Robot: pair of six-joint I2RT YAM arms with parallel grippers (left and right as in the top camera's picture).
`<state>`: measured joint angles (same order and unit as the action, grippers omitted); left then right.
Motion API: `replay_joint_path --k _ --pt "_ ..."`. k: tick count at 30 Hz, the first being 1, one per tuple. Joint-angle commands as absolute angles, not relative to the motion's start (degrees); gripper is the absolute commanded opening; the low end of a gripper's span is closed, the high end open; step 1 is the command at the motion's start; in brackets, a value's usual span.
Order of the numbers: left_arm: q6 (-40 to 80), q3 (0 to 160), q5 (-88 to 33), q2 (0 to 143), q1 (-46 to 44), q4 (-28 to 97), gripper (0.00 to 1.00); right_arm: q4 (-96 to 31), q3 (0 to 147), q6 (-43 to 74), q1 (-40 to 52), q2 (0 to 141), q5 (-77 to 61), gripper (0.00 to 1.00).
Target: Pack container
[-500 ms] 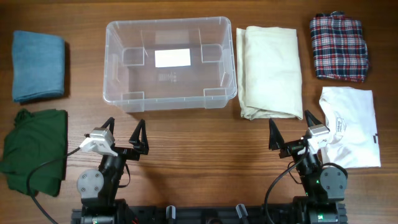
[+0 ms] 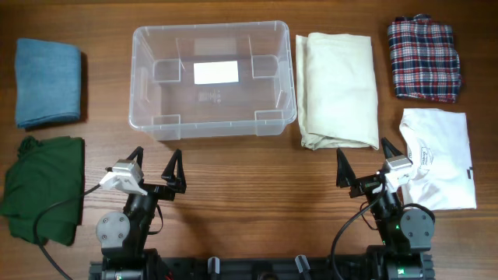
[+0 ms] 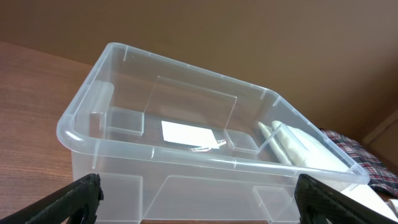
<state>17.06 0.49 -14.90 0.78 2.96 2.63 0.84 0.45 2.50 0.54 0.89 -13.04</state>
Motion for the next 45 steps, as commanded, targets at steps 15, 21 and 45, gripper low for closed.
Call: replay_joint_path --k 15,21,45 --pt "16.97 0.34 -14.74 0.16 2.68 3.01 1.0 2.02 0.32 3.49 0.08 0.58 -13.04 1.0" --pt "16.97 0.34 -14.74 0.16 2.68 3.01 1.0 2.55 2.2 2.9 0.08 0.64 -20.38 1.0" --pt "16.97 0.34 -14.74 0.16 2.68 3.01 1.0 -26.28 78.63 -3.05 -13.91 89.89 -30.52 1.0"
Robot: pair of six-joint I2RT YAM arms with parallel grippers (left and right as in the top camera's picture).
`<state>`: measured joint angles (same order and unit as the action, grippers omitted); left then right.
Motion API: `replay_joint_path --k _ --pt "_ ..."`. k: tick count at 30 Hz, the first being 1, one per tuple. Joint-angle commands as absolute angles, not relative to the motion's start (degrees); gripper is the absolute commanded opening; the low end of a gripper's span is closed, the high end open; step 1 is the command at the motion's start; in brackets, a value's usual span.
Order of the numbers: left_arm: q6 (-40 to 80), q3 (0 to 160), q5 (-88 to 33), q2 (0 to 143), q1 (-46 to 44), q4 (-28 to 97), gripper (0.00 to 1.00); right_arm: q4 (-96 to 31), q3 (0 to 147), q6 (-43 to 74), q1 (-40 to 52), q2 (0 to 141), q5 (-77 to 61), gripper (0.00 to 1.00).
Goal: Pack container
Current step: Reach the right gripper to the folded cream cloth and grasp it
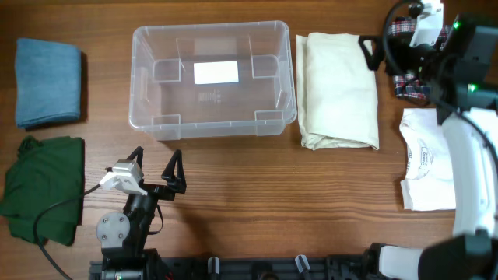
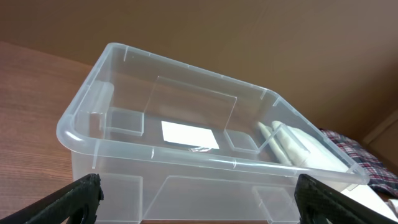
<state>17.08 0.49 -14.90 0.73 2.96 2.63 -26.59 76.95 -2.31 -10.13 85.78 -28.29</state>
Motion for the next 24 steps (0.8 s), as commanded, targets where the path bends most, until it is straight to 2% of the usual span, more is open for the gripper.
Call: replay_joint_path --k 1,6,12,24 --pt "16.97 0.34 -14.74 0.16 2.68 3.01 1.0 -26.37 78.63 -3.18 -15.42 91.46 -30.79 1.0" --pt "16.97 0.34 -14.74 0.16 2.68 3.01 1.0 -27.51 78.59 -10.76 -20.84 98.7 -42.72 1.0" --pt "16.97 0.34 -14.74 0.16 2.68 3.01 1.0 -31.14 78.52 -19.25 -21.82 108.33 -49.95 1.0" --pt "16.97 0.34 -14.74 0.16 2.68 3.01 1.0 -31.88 78.52 -24.64 -21.89 120.57 -48.21 1.0"
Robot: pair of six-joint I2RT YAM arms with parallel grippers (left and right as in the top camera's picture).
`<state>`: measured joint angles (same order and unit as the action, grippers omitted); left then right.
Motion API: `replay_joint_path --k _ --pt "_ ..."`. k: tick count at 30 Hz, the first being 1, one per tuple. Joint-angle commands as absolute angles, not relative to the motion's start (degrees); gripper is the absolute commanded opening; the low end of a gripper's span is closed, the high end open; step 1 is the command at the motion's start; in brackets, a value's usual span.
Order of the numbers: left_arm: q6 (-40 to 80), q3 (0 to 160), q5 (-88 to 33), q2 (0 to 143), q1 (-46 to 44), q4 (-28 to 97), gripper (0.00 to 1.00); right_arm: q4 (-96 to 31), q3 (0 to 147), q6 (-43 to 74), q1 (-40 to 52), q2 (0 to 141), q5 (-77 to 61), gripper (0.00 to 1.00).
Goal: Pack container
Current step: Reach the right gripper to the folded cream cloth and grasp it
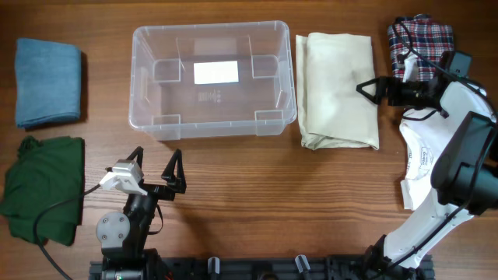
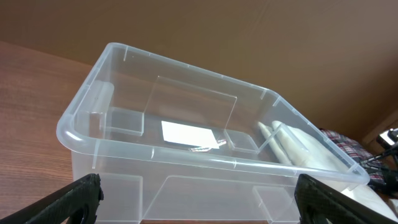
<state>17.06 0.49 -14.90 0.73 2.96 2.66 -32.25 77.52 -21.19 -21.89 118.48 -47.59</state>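
Observation:
The clear plastic container [image 1: 210, 78] stands empty at the back centre, a white label on its floor; it fills the left wrist view [image 2: 205, 143]. A folded cream cloth [image 1: 338, 89] lies right of it. My right gripper [image 1: 366, 88] reaches in from the right and hovers open over that cloth's right edge, holding nothing. My left gripper [image 1: 156, 167] rests open at the front left, pointing at the container's front wall, its fingertips [image 2: 62, 202] wide apart with nothing between them.
A plaid shirt [image 1: 420, 39] lies at the back right, a white T-shirt [image 1: 432, 163] in front of it under my right arm. A blue cloth [image 1: 47, 82] and a green cloth [image 1: 43, 187] lie at the left.
My right gripper has come down from the back right, near the plaid shirt, to the right edge of the cream cloth. The left arm and all the cloths are unmoved.
Both grippers rested open at the front of the table. Then my right arm was stretched to the back right, beside the plaid shirt. Now its gripper hovers at the cream cloth's right edge. Nothing has been picked up; the container is empty.

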Motion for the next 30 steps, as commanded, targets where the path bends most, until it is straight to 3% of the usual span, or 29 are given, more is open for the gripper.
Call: replay_joint_path --k 1,15,29,30 --pt "16.97 0.34 -14.74 0.16 2.68 3.01 1.0 -31.79 78.52 -25.23 -21.96 121.08 -46.74 1.0" --pt "16.97 0.34 -14.74 0.16 2.68 3.01 1.0 -28.75 78.41 -28.51 -22.72 129.51 -47.72 1.0" --pt "16.97 0.34 -14.74 0.16 2.68 3.01 1.0 -20.58 78.39 -22.5 -12.16 136.2 -52.77 1.0" --pt "16.97 0.34 -14.74 0.16 2.68 3.01 1.0 -19.25 78.39 -20.62 -11.62 136.2 -52.8 0.95"
